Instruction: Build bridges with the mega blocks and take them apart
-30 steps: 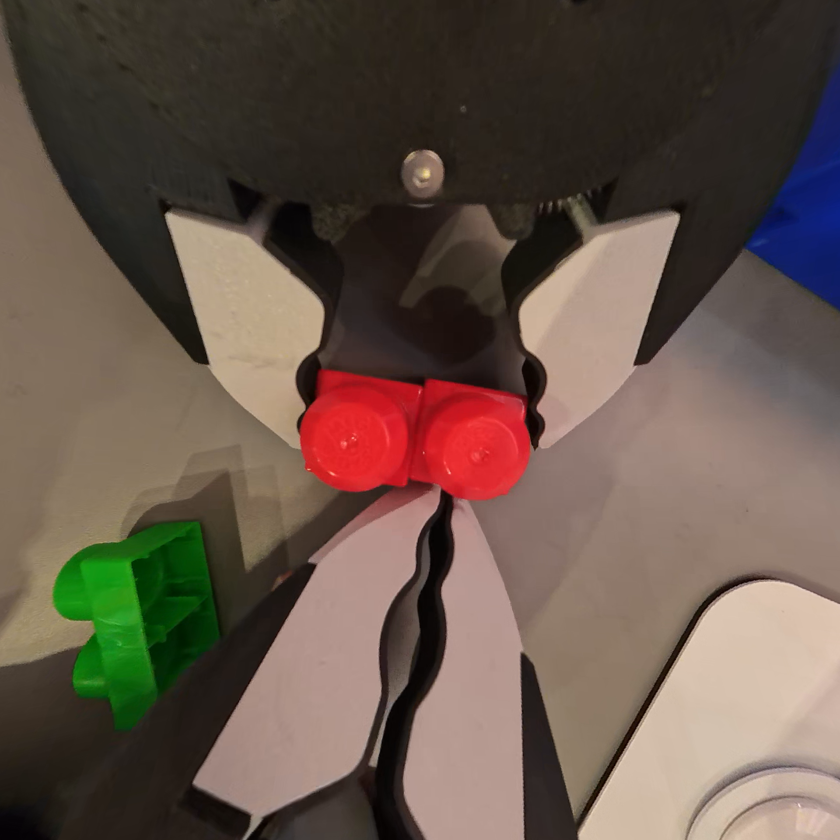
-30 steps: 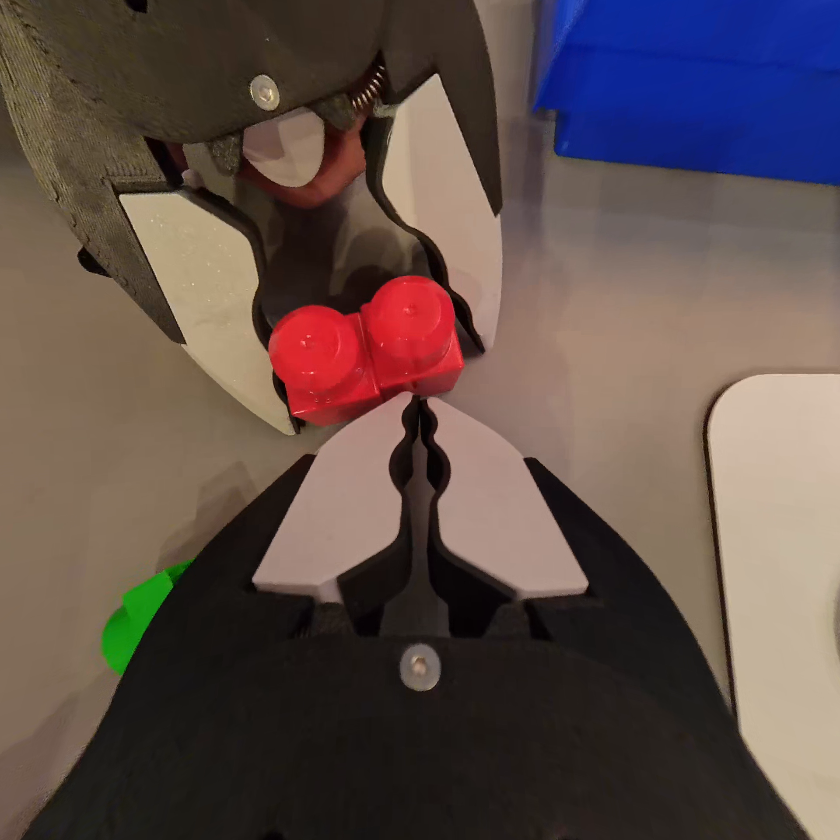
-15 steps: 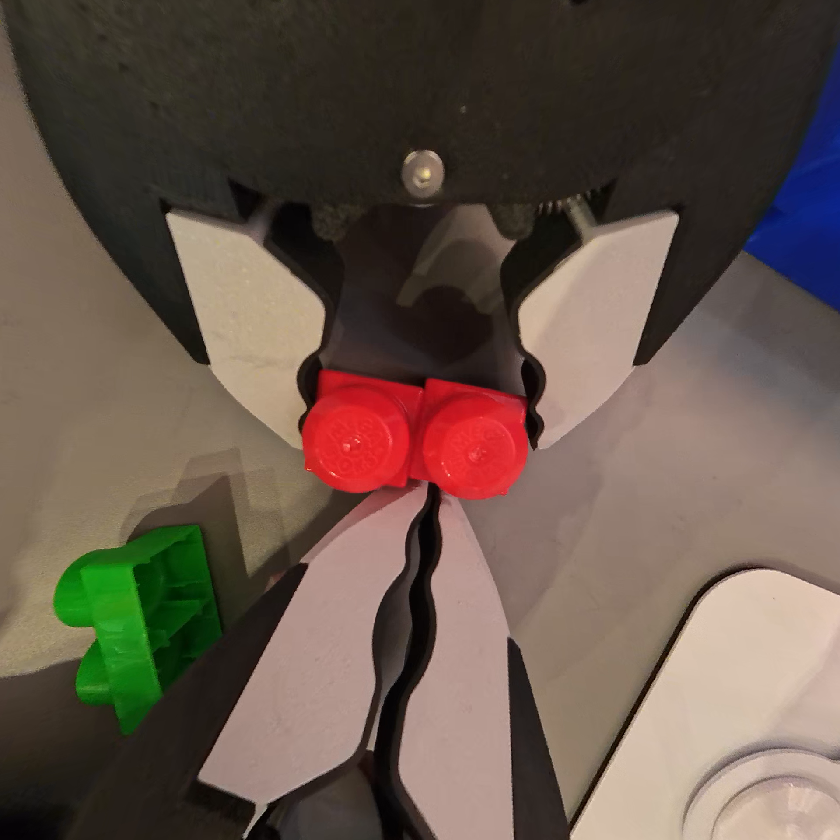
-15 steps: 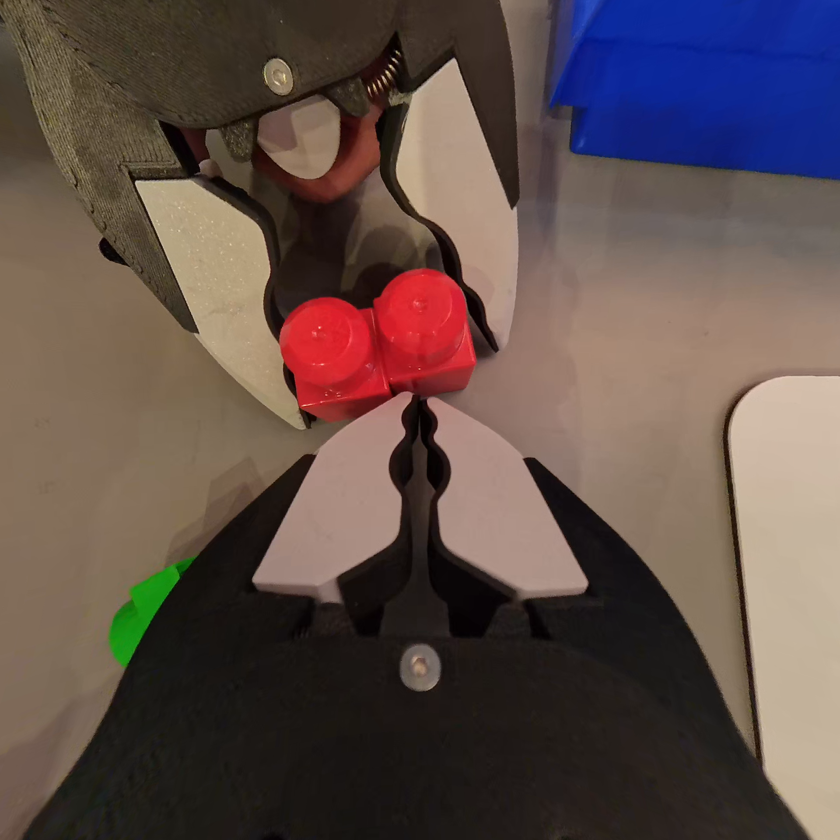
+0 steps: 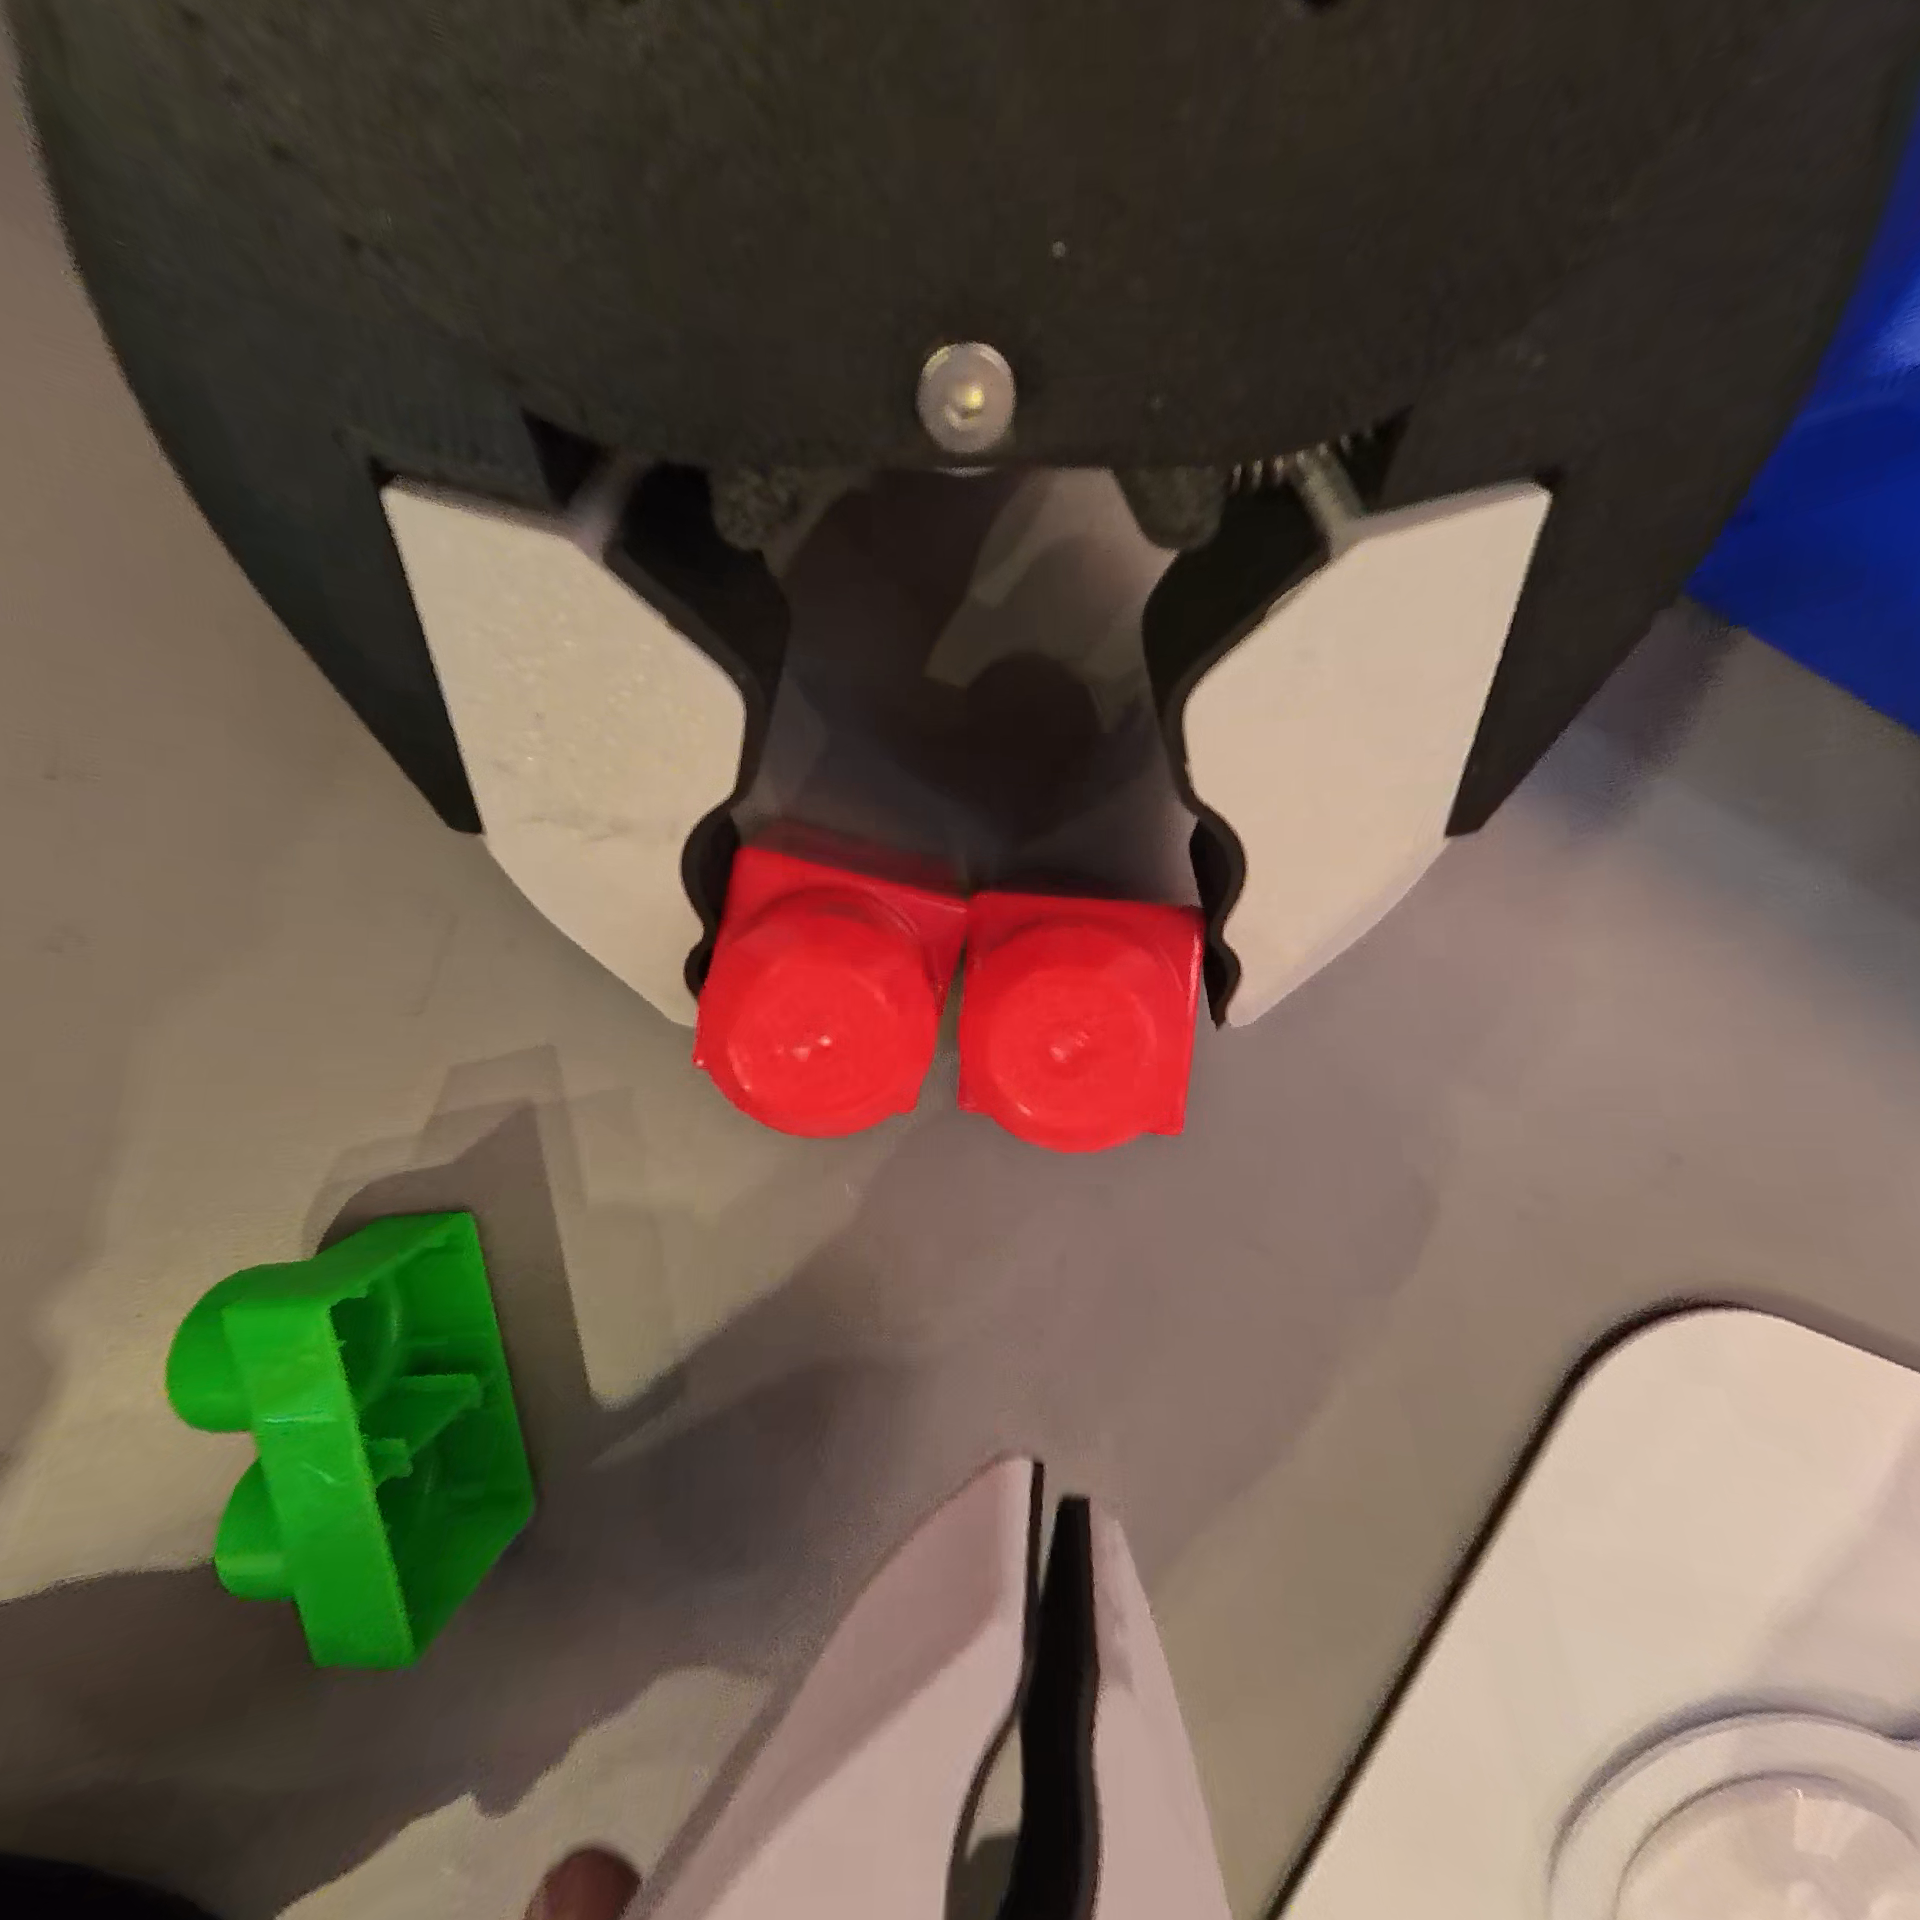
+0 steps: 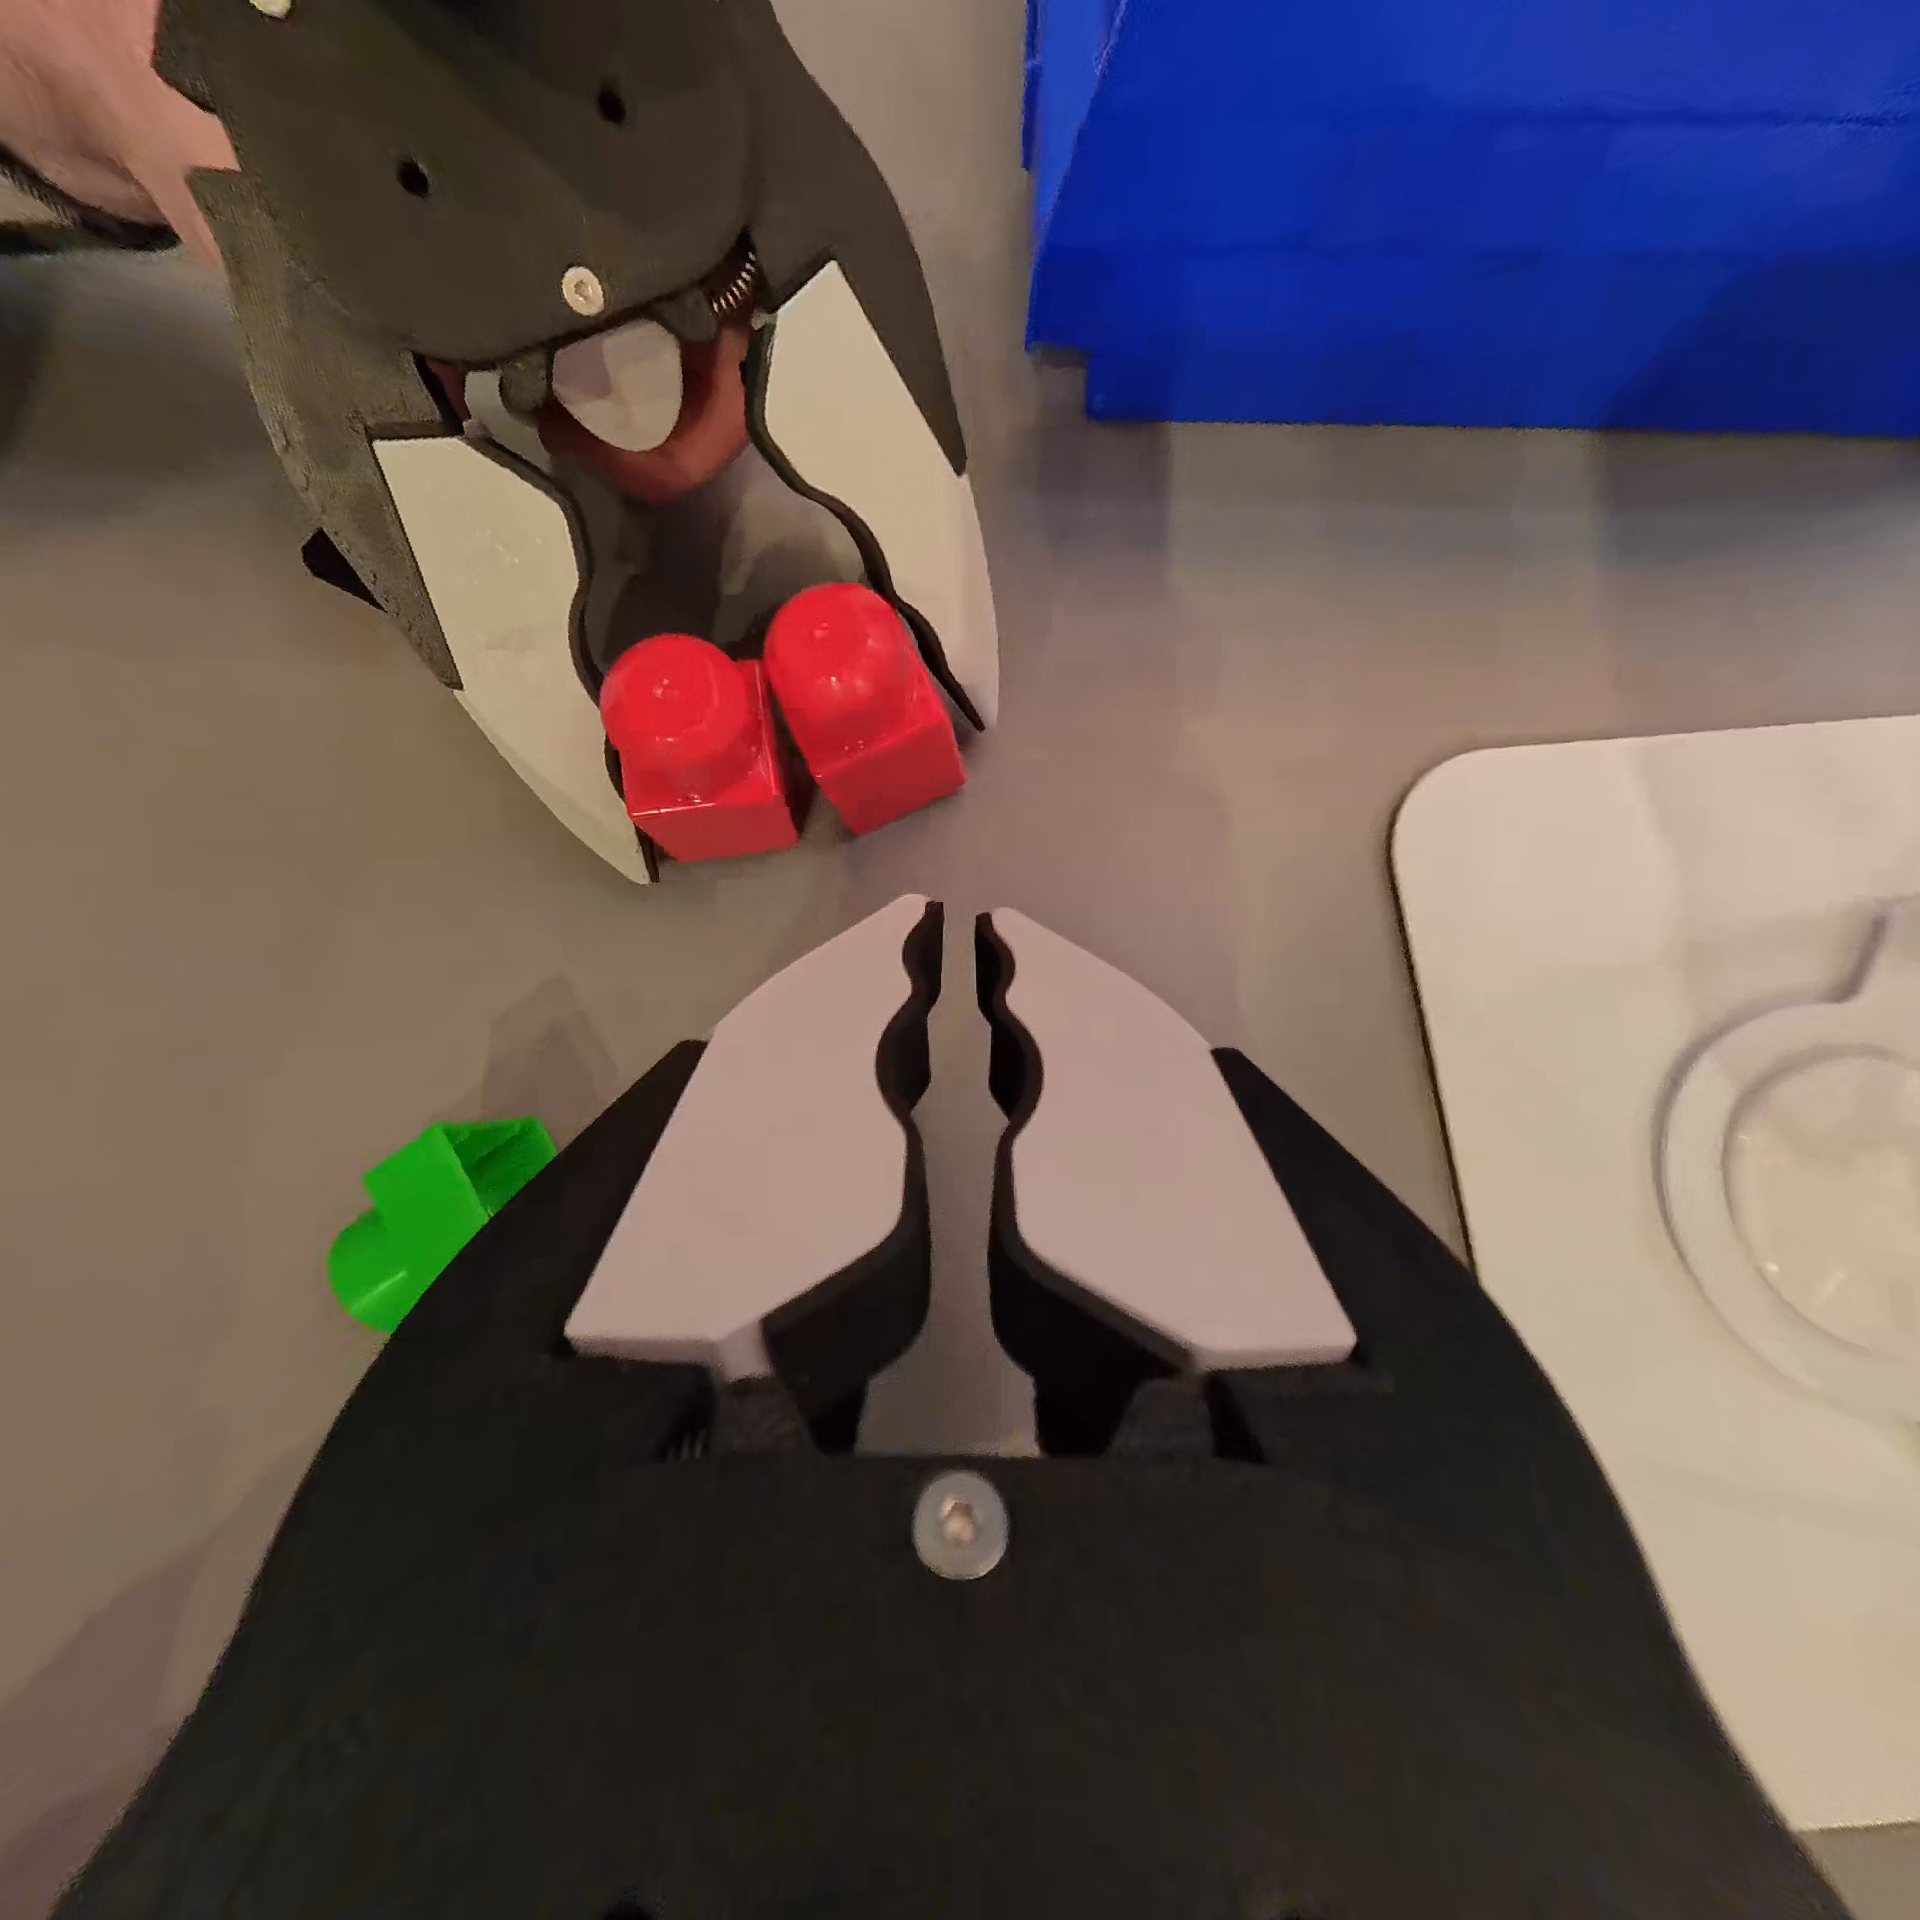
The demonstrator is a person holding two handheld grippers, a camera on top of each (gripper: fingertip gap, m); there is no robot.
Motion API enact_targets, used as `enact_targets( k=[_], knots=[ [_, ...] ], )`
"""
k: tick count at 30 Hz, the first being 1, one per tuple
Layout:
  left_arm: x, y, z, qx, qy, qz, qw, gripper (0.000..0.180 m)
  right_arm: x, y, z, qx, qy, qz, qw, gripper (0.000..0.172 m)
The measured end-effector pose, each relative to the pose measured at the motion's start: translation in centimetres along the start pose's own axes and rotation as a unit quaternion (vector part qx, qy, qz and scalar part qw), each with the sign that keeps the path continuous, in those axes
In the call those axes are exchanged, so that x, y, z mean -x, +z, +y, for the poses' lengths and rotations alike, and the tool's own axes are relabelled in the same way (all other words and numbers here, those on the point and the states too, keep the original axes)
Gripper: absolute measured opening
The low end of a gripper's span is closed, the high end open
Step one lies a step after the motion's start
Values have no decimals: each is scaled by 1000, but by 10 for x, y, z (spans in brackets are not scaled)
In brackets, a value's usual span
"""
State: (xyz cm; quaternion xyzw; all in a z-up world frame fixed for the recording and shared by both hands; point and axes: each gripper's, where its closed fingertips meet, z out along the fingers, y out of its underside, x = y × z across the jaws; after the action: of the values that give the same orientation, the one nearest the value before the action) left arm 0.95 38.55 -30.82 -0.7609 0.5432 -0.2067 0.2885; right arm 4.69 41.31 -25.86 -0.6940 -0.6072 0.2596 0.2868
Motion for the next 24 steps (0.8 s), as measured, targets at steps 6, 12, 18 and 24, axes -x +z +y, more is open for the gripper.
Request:
enact_targets(
  k=[6, 12, 18, 24],
  knots=[
    [0, -1, 7, 9, -2, -1, 1000, 97, 12, 18, 9, 24, -14, -20, 999, 6],
    [4, -9, 3, -19, 16, -10, 1000, 91, 18, 27, 11, 27, -17, -32, 999, 5],
    [5, -6, -2, -23, 54, 17, 998, 76, 21, 32, 10, 23, -11, -42, 999, 4],
    [3, -3, -7, -33, 58, 22, 997, 75, 21, 35, 13, 30, -13, -44, 999, 4]
  ],
)
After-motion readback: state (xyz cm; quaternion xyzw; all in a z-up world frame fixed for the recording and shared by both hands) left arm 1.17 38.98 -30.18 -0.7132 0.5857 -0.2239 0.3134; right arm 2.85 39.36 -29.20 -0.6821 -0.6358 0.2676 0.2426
